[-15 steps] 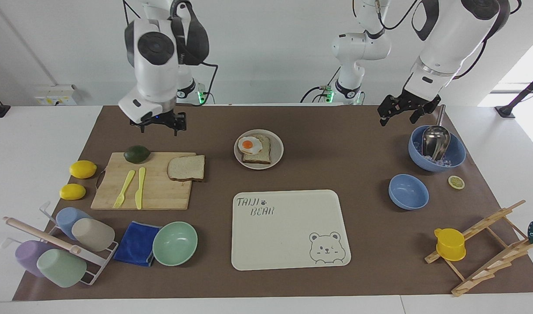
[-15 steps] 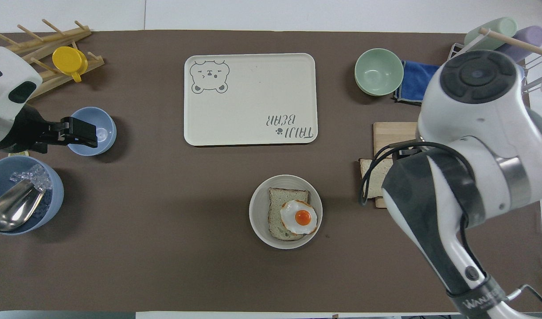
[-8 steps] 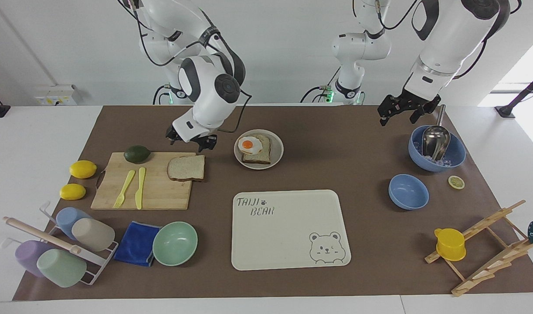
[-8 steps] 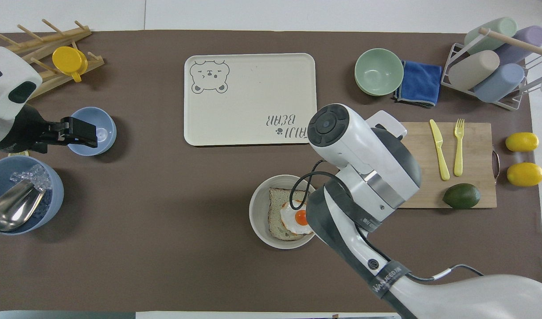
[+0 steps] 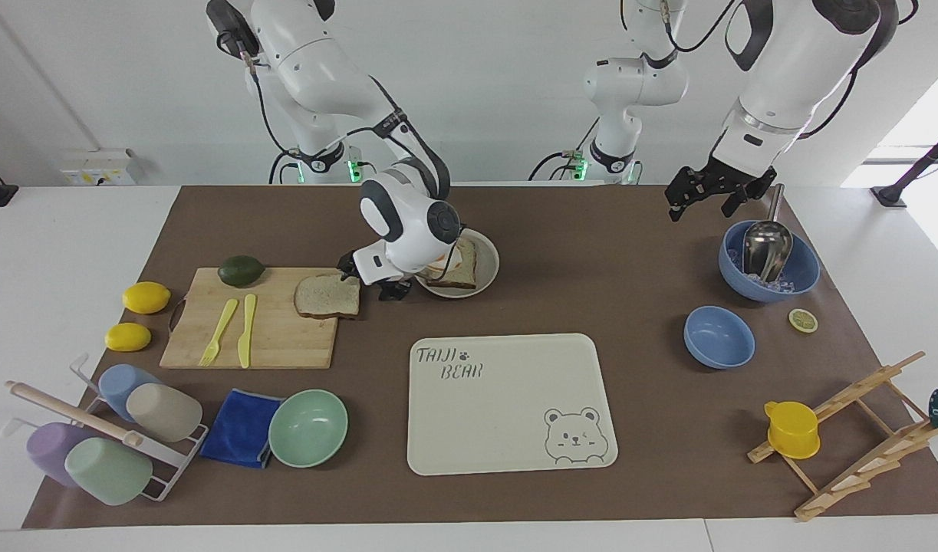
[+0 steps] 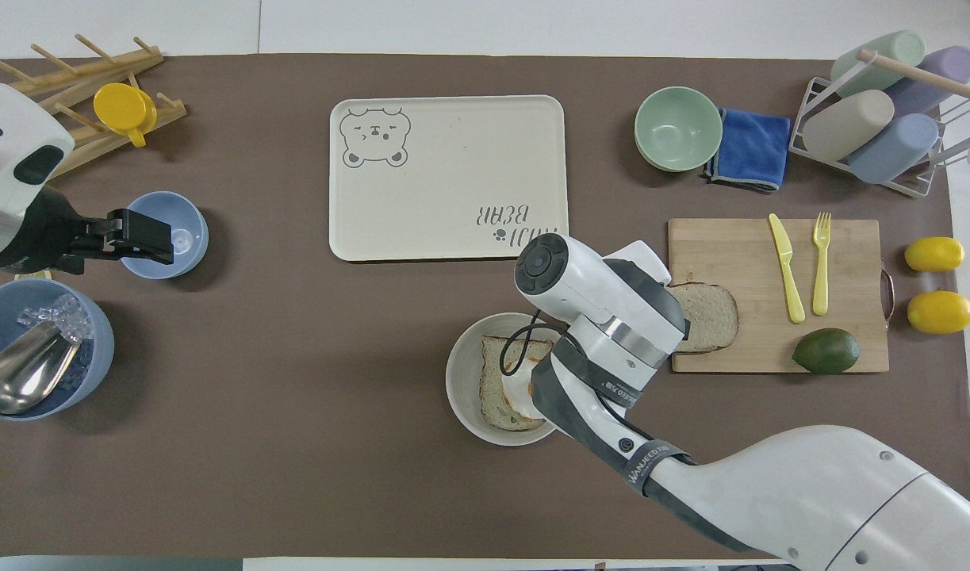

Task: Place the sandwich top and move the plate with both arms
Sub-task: 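Carry the bread slice over the egg plate with the right gripper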

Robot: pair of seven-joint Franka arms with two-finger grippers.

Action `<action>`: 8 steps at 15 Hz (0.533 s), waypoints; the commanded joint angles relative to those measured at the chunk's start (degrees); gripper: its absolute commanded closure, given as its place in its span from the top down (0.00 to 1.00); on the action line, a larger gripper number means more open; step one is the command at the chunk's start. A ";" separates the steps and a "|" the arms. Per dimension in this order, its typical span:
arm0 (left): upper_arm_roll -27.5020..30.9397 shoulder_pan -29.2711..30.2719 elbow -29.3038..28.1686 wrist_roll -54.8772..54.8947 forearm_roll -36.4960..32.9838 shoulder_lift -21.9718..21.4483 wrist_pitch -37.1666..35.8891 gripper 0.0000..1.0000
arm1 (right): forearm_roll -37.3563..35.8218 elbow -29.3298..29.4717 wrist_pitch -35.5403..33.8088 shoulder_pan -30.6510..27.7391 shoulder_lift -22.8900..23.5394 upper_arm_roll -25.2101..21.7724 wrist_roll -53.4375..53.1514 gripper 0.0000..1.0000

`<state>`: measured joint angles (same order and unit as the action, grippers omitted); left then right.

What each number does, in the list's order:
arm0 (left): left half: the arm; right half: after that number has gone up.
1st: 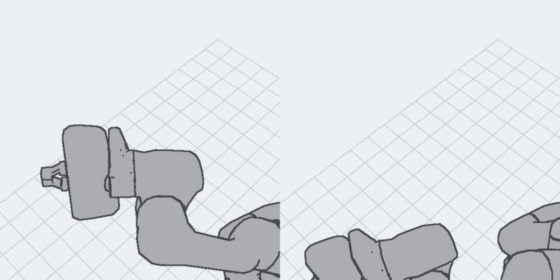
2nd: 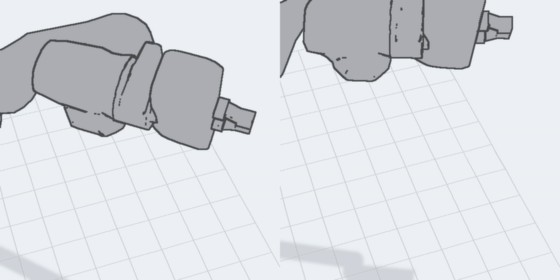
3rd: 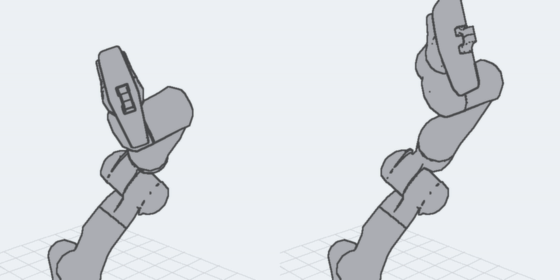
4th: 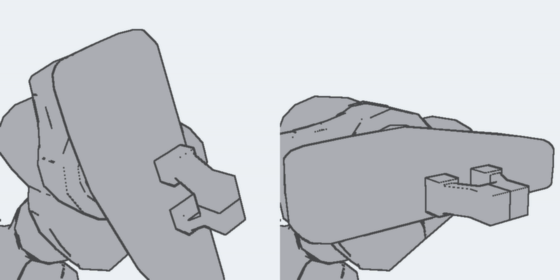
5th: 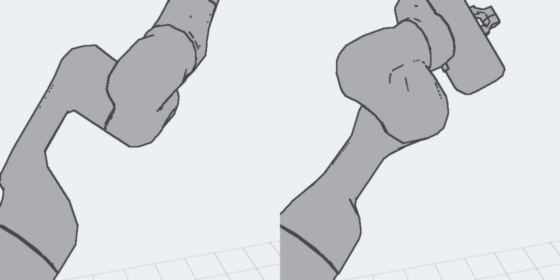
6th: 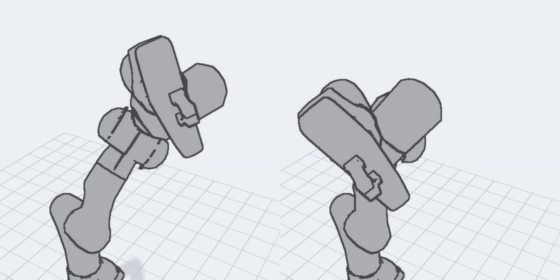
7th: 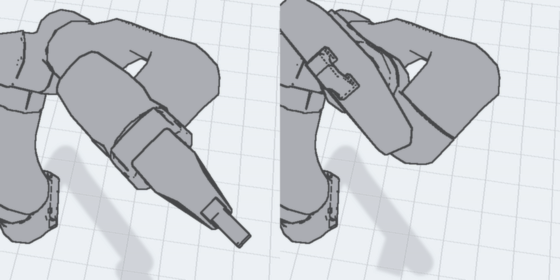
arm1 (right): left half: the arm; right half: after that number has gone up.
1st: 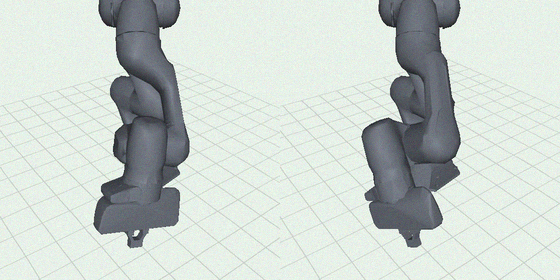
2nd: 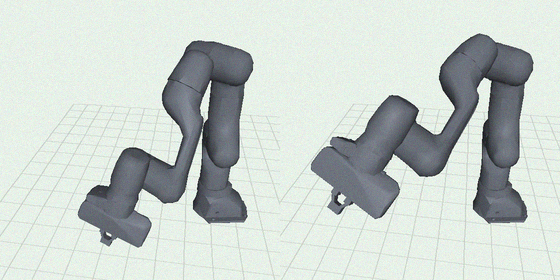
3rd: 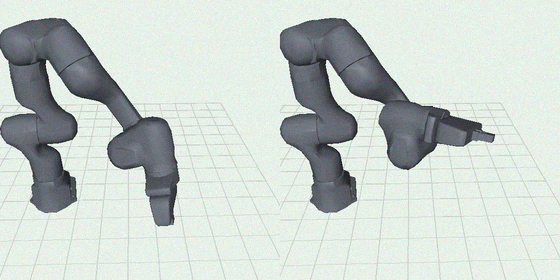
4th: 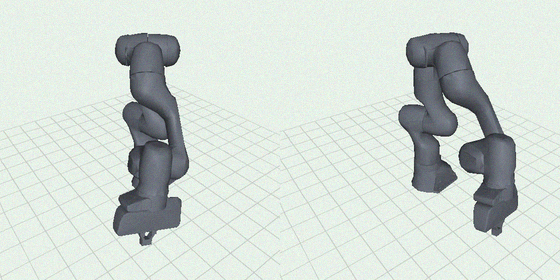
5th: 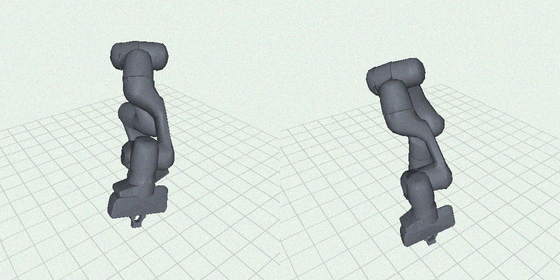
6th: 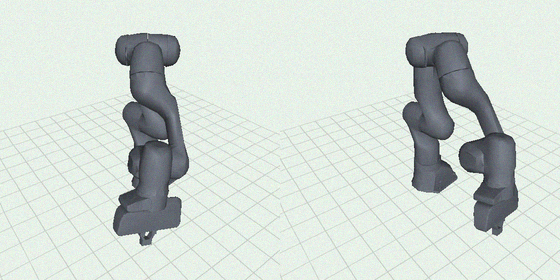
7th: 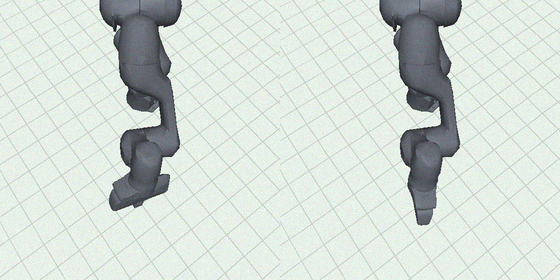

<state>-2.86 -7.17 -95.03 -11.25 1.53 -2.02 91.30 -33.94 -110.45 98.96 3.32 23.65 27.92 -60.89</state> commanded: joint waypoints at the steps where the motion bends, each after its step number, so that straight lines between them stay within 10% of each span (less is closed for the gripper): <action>1: -0.22 0.76 -1.48 0.44 0.76 -1.32 0.63 1.00 | -4.28 -5.11 1.23 -1.22 -2.73 0.82 -0.90 1.00; 6: -0.22 0.67 -1.48 0.44 0.76 -1.32 0.63 1.00 | -6.58 -7.93 1.06 -1.39 -3.70 0.82 -0.81 0.97; 8: -0.22 0.67 -1.48 0.53 0.76 -1.32 0.63 1.00 | -6.58 -7.76 0.79 -1.30 -3.70 0.91 -0.29 0.53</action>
<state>-2.85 -7.15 -95.03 -11.25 1.53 -2.02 91.30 -39.37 -116.11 98.96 3.27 21.11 27.93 -60.89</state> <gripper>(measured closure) 0.000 0.031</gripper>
